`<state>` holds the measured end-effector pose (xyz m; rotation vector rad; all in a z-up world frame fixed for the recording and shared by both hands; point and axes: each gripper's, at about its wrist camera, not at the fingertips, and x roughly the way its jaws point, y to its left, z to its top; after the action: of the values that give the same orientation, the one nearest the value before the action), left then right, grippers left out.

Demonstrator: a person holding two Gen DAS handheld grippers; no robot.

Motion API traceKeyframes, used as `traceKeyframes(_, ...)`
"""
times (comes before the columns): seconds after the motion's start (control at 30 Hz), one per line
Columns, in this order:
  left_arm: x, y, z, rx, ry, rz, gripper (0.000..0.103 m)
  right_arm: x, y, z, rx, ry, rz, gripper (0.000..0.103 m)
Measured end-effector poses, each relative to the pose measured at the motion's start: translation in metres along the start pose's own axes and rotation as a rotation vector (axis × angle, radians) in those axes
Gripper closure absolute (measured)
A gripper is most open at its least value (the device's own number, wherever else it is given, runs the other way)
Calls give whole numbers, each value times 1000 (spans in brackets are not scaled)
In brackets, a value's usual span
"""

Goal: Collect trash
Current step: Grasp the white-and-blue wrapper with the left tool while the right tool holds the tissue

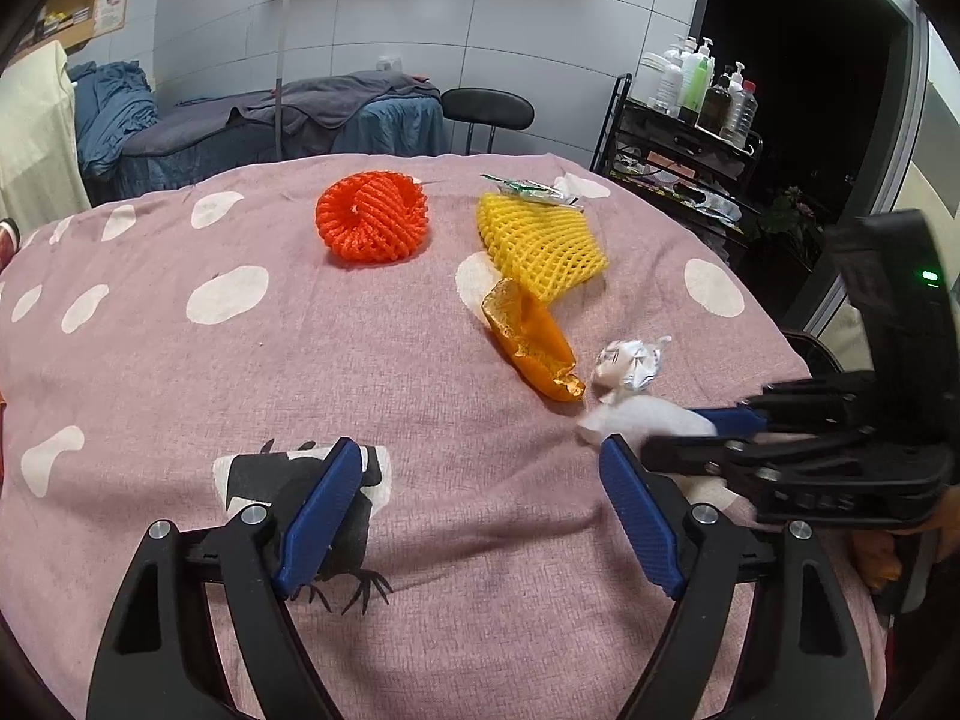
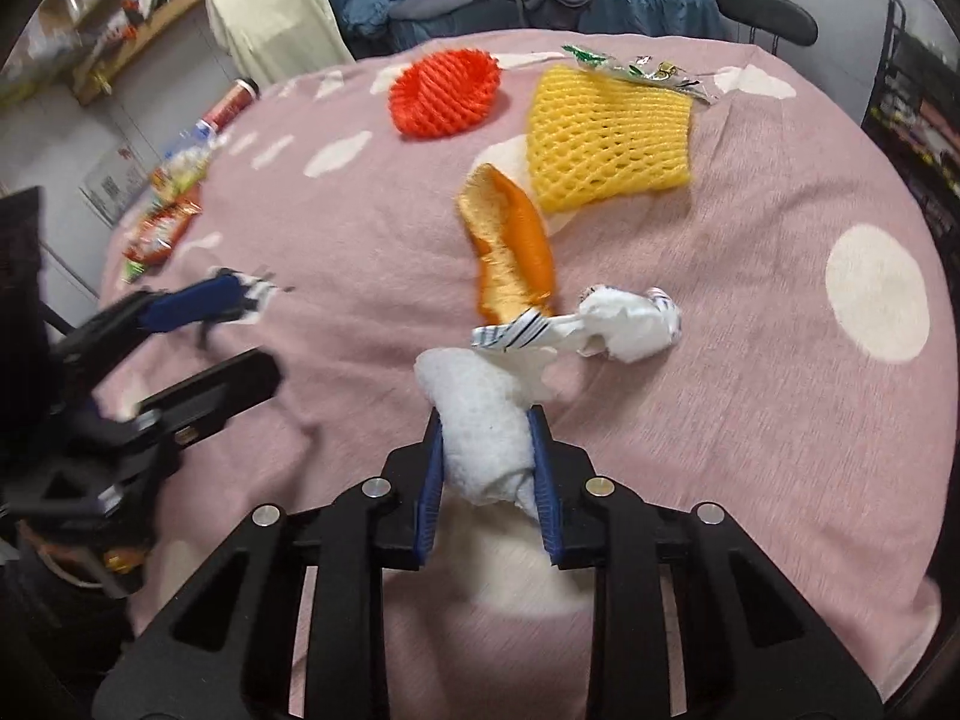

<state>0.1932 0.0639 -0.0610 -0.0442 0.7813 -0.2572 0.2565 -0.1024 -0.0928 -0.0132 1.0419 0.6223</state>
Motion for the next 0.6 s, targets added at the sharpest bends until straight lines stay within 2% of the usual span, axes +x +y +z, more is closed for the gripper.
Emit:
traceKeyframes(0.13,5,-5,3,11,13,-26,28,-35,6,-26,18,-80,69,75)
traceKeyframes(0.23,11,-12,7,12,29,-65,32,-55,6,-40,35,-120,81,75)
traceKeyframes(0.3,15,-20,10,29,36,-86,33,-67,4,-48,59,-156,65,75)
traceKeyframes(0.37,19,-31,13,55,47,-107,34,-80,-3,-57,89,-200,15,75)
traceKeyframes(0.47,32,-54,16,115,96,-143,35,-97,-19,-69,145,-254,-73,75)
traceKeyframes(0.6,54,-80,20,191,162,-172,40,-113,-39,-86,209,-299,-122,75)
